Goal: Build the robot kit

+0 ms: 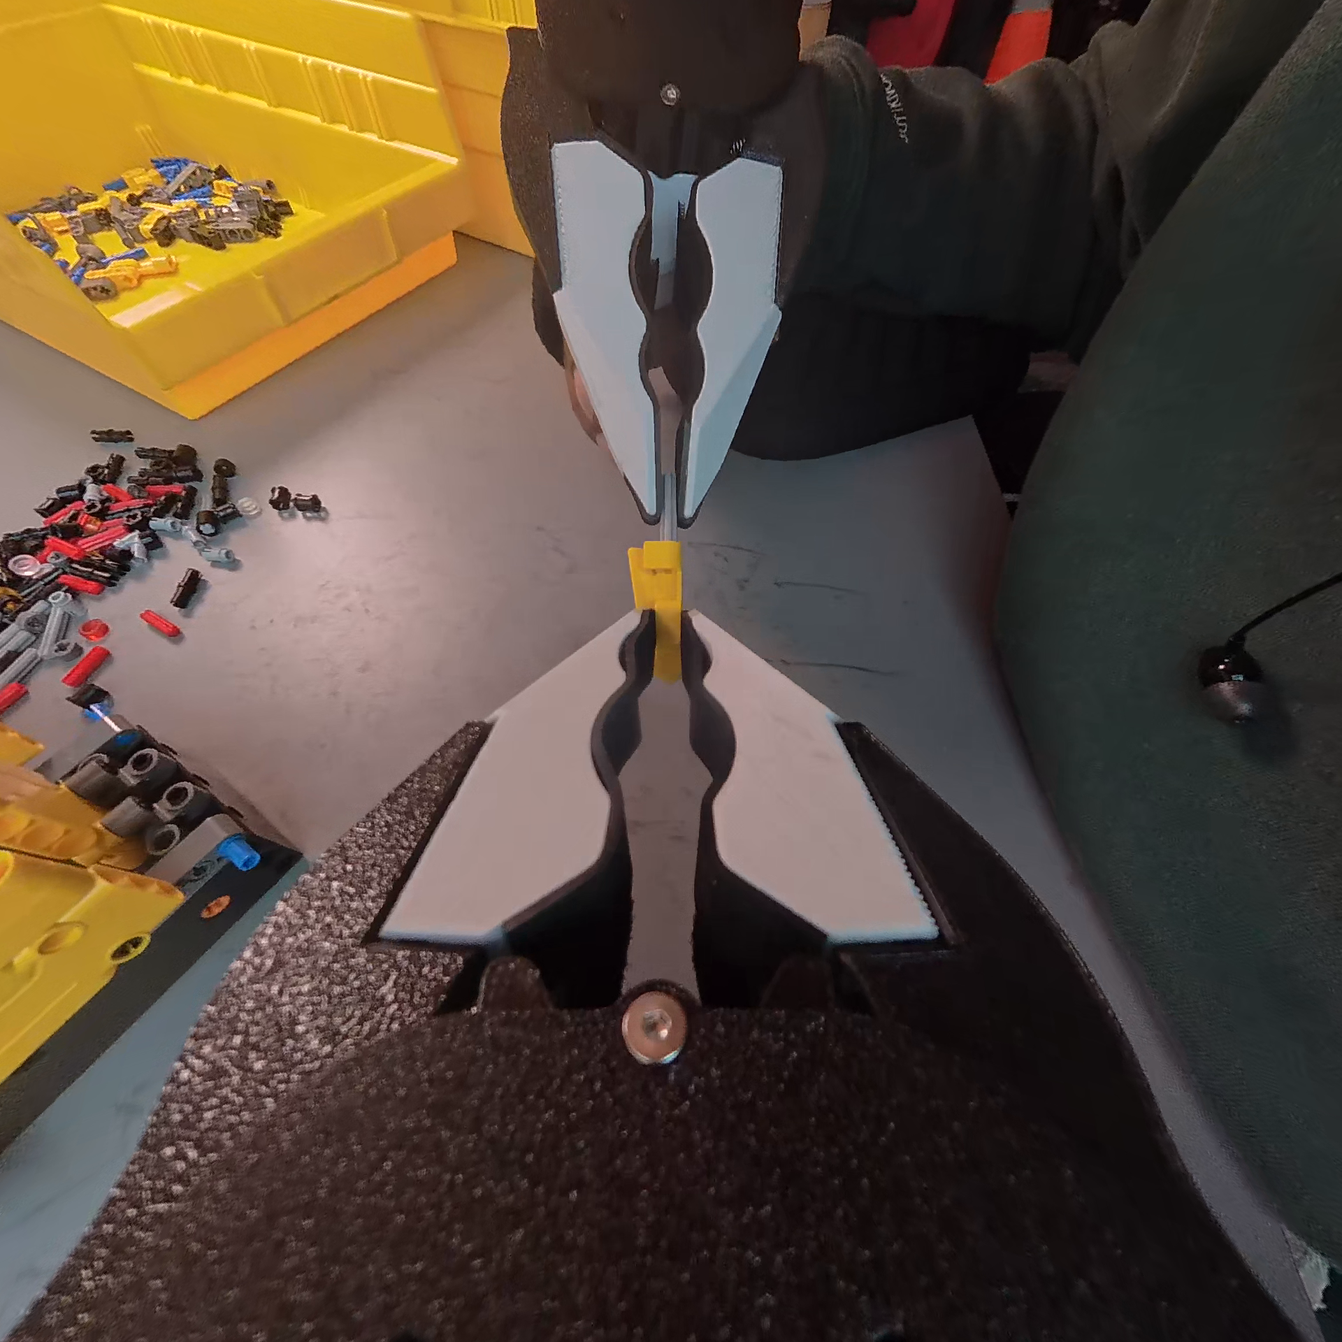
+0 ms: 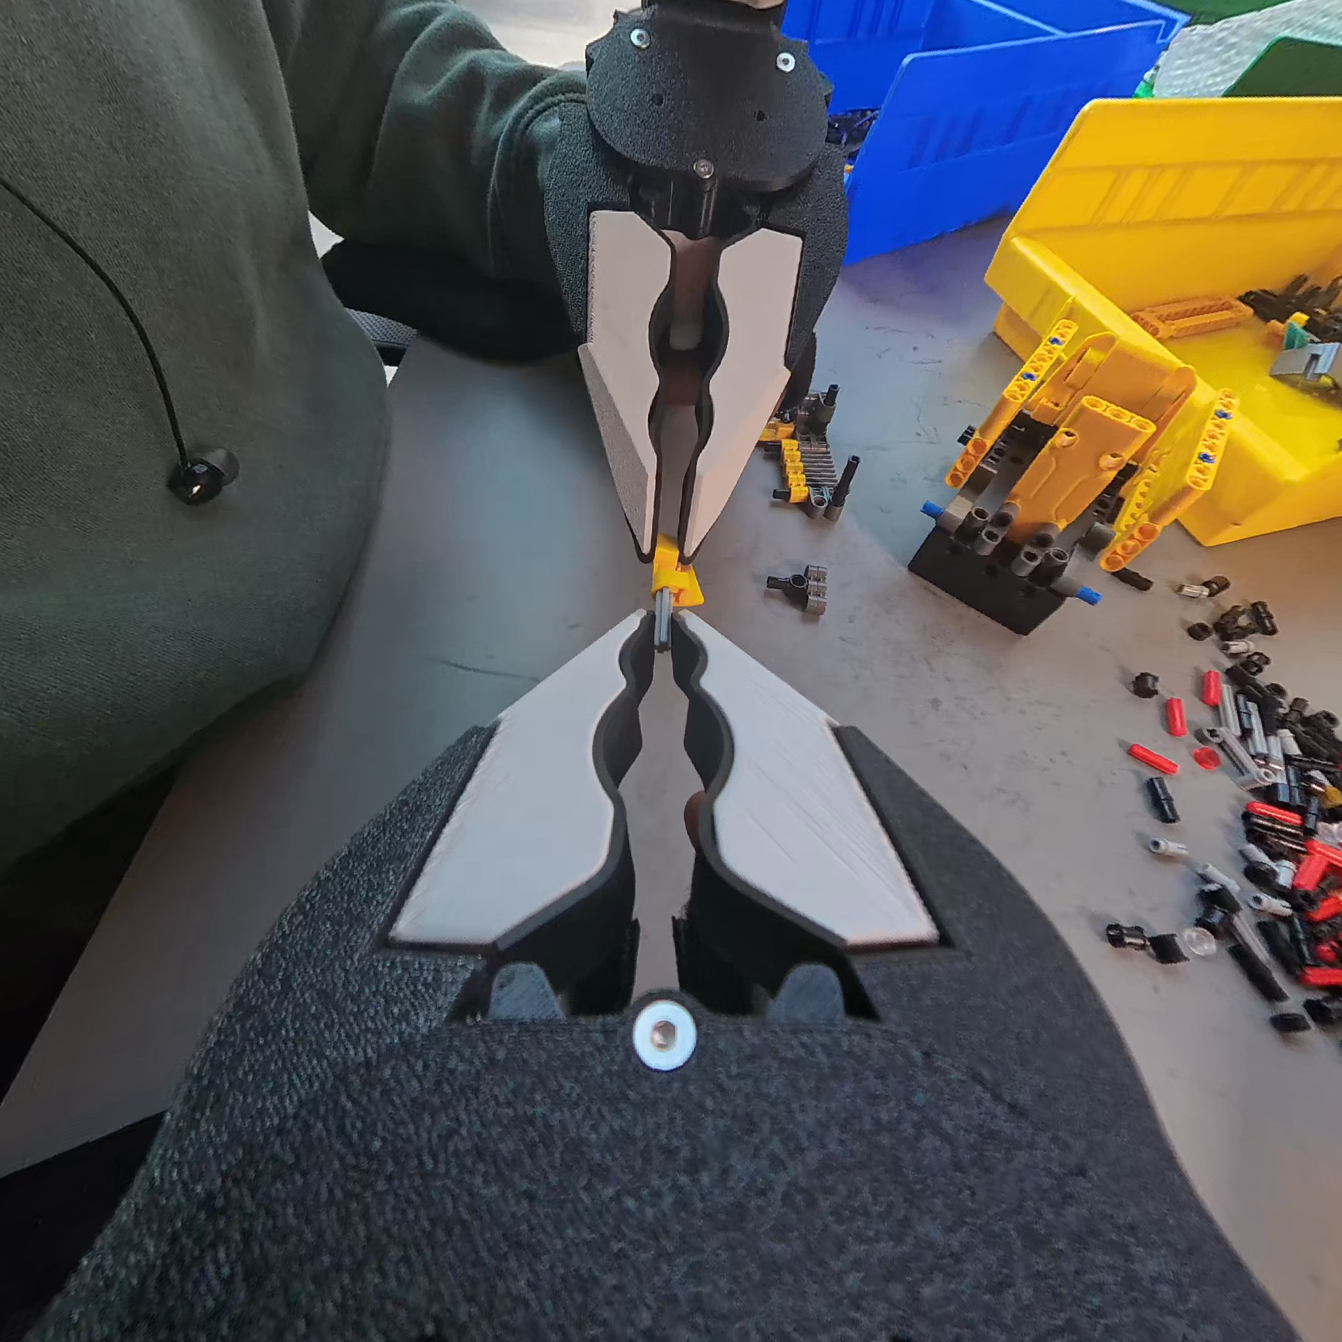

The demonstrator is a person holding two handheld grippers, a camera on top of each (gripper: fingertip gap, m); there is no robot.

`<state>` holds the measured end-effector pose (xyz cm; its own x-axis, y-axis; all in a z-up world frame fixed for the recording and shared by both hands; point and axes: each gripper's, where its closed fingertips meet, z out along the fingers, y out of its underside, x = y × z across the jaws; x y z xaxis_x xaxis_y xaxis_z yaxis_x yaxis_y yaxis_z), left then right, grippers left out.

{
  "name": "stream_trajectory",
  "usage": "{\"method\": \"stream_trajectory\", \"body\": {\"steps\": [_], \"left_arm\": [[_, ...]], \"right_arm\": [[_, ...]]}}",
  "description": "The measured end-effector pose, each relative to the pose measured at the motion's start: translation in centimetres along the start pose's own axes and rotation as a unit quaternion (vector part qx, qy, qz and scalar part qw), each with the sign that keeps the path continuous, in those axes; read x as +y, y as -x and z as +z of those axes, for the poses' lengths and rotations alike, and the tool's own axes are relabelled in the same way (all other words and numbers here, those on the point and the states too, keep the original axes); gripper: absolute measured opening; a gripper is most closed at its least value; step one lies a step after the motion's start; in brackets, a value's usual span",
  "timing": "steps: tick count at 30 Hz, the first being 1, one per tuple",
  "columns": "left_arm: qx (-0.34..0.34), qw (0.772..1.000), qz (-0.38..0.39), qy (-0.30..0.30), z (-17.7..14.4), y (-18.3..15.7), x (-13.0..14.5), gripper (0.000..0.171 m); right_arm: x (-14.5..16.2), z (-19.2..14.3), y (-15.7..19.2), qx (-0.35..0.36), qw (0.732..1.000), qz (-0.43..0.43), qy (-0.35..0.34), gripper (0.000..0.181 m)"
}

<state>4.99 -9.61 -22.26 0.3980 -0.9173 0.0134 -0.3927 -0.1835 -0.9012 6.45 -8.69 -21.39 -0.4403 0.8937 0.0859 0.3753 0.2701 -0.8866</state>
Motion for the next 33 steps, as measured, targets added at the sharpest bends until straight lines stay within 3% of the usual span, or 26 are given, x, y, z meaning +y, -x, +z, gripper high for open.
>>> {"method": "stream_trajectory", "body": {"steps": [9,16,24,29,33], "left_arm": [[-0.009,1.0,-0.004,-0.002,-0.2,0.3,-0.1,0.004],[-0.02,0.999,0.017,0.038,0.3,0.2,0.9,0.004],[-0.037,0.999,0.001,-0.013,-0.5,1.1,-1.0,0.005],[-0.099,0.995,0.029,0.001,-0.8,3.1,-0.9,0.006],[-0.154,0.988,-0.004,-0.015,-1.6,5.3,-0.9,0.006]], "right_arm": [[-0.2,0.1,-0.3,0.011,1.0,0.002,-0.006,0.003],[1.2,1.0,-0.2,0.006,1.0,-0.003,0.03,0.003],[-0.9,0.3,-1.3,0.016,0.998,0.031,-0.051,0.003],[-1.0,-0.7,-3.9,0.091,0.994,0.023,-0.056,0.012],[-1.4,-1.8,-6.1,0.154,0.985,0.041,-0.071,0.019]]}}
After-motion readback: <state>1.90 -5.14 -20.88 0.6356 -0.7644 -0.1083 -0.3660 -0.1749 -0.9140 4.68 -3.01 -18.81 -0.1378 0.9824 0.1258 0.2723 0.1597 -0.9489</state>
